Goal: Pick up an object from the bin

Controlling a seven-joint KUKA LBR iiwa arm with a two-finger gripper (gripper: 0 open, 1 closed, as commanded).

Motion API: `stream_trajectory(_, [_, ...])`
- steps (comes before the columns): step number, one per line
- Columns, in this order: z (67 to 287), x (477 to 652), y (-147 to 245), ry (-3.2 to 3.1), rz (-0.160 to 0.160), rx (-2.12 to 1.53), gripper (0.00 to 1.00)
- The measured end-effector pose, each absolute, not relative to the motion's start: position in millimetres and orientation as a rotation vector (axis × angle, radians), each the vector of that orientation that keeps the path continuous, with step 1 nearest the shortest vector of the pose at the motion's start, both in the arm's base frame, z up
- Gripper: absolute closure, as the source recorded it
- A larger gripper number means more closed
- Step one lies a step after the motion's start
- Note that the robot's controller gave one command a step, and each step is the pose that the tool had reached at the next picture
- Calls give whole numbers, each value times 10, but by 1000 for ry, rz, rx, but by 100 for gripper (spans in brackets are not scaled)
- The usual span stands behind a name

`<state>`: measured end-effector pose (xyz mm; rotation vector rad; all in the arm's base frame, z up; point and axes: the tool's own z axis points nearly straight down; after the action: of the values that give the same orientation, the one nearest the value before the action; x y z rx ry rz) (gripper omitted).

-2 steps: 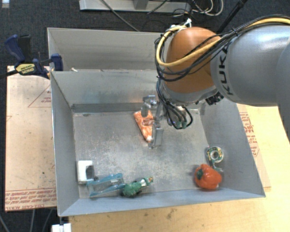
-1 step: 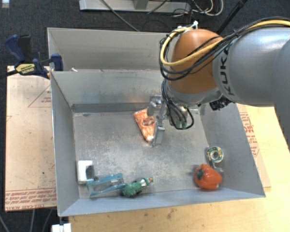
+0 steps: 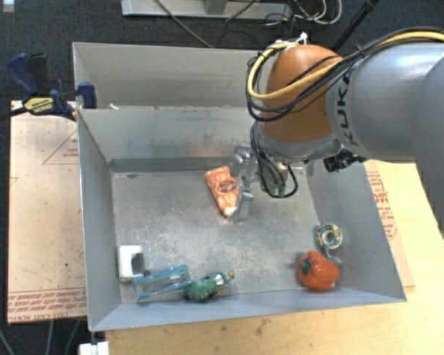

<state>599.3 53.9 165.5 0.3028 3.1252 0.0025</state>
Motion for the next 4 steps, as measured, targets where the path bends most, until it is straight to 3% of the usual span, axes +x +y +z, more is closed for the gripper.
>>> stream_trajectory(1, [1925, 5670, 670, 3135, -2, 278, 0])
stream_trajectory(2, [1810, 5841, 810, 3131, 3, 114, 0])
stream_trajectory(3, [1642, 5878, 405, 3137, 4, 173, 0])
stream_trajectory(4, [1169, 6170, 223, 3132, -2, 86, 0])
